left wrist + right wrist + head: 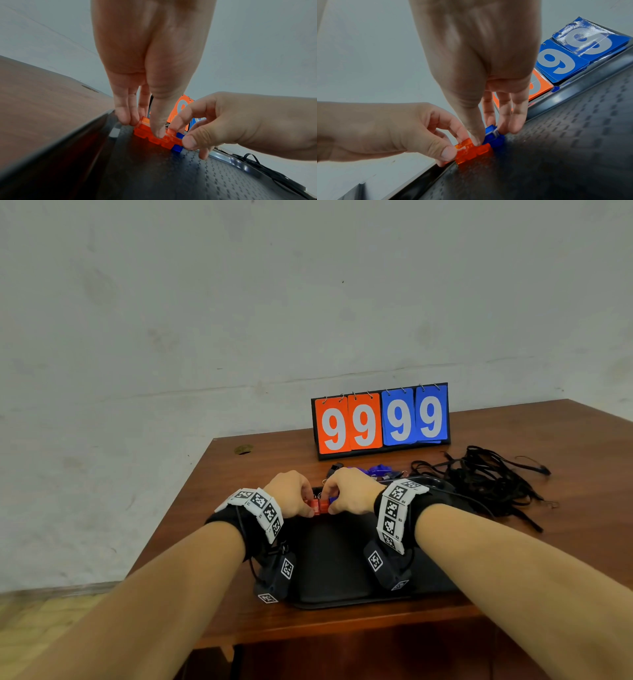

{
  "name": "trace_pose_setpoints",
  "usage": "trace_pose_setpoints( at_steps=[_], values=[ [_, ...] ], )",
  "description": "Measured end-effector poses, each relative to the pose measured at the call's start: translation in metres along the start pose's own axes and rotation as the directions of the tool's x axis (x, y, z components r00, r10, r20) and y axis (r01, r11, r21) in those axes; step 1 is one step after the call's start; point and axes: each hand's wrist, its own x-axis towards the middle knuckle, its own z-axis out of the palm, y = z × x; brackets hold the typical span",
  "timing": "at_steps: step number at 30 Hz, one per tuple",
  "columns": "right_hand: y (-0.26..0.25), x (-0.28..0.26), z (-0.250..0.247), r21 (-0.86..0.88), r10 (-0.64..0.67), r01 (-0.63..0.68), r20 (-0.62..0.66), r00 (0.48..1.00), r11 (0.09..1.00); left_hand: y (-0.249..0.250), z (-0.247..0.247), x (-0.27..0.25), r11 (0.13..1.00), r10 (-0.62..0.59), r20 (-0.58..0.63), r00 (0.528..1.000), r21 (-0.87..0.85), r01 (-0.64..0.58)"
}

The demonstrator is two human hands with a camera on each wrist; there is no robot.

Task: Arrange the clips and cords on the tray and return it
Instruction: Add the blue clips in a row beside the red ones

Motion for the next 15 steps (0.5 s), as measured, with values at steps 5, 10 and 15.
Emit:
trace_pose_setpoints(
  at_steps=[5, 10, 15],
  values=[
    [0.0000, 0.0009, 0.0010, 0.005, 0.011, -0.011, -0.002, 1.000, 1.000, -0.0002, 0.0012, 0.0017, 1.000, 0.008, -0.006, 1.000, -0.009, -0.008],
    [-0.0004, 0.0010, 0.0009, 0.017, 0.017, -0.017, 0.000, 1.000, 1.000, -0.0010, 0.0010, 0.0019, 1.000, 0.018, -0.009, 1.000, -0.005, -0.018],
    [-0.0003, -0.0048, -0.0025, 0.029, 0.012, -0.011, -0.016, 1.000, 1.000, -0.0001, -0.0012, -0.0004, 1.000, 0.002, -0.015, 1.000, -0.013, -0.002]
  ],
)
